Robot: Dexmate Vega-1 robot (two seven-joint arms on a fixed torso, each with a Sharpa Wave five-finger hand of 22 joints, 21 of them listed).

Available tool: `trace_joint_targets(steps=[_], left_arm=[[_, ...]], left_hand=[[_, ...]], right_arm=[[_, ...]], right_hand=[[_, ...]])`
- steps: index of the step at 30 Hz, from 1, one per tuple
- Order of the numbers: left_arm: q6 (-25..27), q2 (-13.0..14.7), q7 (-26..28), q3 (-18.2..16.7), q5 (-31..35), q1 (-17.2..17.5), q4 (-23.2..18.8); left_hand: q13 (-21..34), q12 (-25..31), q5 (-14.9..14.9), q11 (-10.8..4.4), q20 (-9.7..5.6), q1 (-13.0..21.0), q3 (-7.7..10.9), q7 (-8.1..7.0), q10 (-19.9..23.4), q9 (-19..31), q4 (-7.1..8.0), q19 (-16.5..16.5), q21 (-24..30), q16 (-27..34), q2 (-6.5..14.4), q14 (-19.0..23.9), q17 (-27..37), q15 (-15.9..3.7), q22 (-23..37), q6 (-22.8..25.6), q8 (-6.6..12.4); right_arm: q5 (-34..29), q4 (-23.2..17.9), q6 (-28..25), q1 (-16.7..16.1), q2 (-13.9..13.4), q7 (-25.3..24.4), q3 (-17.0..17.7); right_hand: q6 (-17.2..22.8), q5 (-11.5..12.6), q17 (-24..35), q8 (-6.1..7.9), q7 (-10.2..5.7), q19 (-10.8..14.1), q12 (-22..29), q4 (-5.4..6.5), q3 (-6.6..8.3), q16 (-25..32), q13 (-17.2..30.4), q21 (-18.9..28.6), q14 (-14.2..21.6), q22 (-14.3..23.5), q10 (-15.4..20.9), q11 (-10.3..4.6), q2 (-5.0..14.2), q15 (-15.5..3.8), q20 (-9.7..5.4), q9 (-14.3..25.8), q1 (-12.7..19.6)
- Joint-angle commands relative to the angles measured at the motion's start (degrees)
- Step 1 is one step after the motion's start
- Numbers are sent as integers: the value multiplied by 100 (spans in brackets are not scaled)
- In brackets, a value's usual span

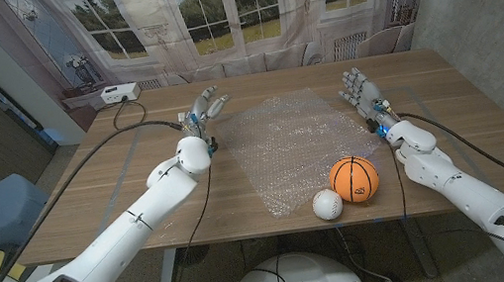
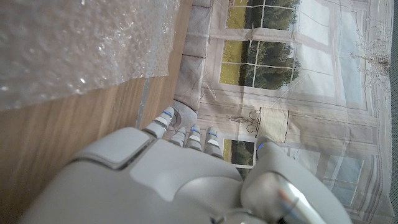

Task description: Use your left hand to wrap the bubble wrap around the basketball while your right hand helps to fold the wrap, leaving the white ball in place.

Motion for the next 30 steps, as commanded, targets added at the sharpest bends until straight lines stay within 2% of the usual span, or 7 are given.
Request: trace_joint_targets(steps=[1, 6, 8, 13, 18, 27, 30], left_arm=[[514, 357, -830, 640, 810, -334, -428], [426, 594, -1303, 785, 1039, -358, -645], [375, 685, -1467, 812, 1123, -353, -733], [343, 938, -1945, 916, 1417, -364, -1035], [456, 1154, -2445, 1077, 1883, -402, -1386], [591, 1252, -3225, 1303, 2656, -454, -1714], [523, 1220, -3505, 1363, 2800, -496, -1720]], left_hand=[[28, -35, 35, 14, 19, 49, -49, -96, -90, 27, 1, -71, -42, -8, -104, -79, 29, 0, 28, 25, -39], [37, -104, 64, -12, 44, 125, -136, -154, -231, 31, 2, -183, -100, -36, -283, -265, 37, 59, 26, 3, -65], [41, -138, 86, 32, 62, 153, -184, -150, -311, 34, 18, -216, -119, -55, -362, -397, 40, 128, 26, -15, -81], [47, -174, 117, 78, 93, 174, -254, -164, -406, 37, 31, -285, -154, -67, -477, -542, 44, 189, 25, 4, -81], [55, -219, 183, 71, 134, 246, -332, -240, -550, 43, 39, -360, -193, -69, -603, -706, 47, 251, 25, 65, -68], [67, -270, 364, 158, 236, 518, -430, -257, -790, 55, 12, -440, -239, -62, -770, -944, 47, 359, 19, -186, -154], [71, -260, 423, 167, 240, 607, -456, -266, -806, 62, 8, -440, -243, -46, -803, -967, 47, 374, 17, -85, -102]], right_arm=[[66, -688, 55, -629, -194, -351, 158], [4, -1112, 78, -928, -303, -626, 215], [-13, -1219, 87, -998, -320, -698, 226], [-57, -1394, 132, -1133, -329, -830, 231], [-79, -1469, 219, -1226, -310, -901, 242], [-74, -1581, 349, -1386, -325, -938, 283], [-56, -1615, 386, -1451, -338, -944, 308]], right_hand=[[-8, 50, 13, 33, -55, 22, 29, -20, 36, 30, 23, 15, -45, 8, -18, 23, 8, -1, 14, 12, 25], [-6, 50, 13, 35, -53, 23, 27, -22, 36, 31, 23, 15, -41, 8, -21, 14, 10, 4, 13, 12, 24], [-5, 51, 13, 35, -56, 23, 27, -22, 35, 32, 23, 15, -39, 8, -19, 16, 11, 2, 13, 12, 24], [-7, 52, 14, 34, -57, 24, 29, -24, 32, 30, 23, 14, -40, 8, -13, 28, 11, 5, 15, 12, 21], [-6, 53, 14, 35, -55, 23, 28, -25, 31, 29, 23, 13, -40, 8, -11, 24, 12, 5, 18, 12, 19], [-5, 54, 14, 35, -53, 24, 27, -28, 27, 30, 23, 12, -36, 8, -10, 26, 13, 8, 20, 12, 15], [-4, 55, 14, 35, -54, 27, 28, -29, 26, 30, 23, 13, -35, 8, -7, 26, 14, 7, 20, 12, 13]])
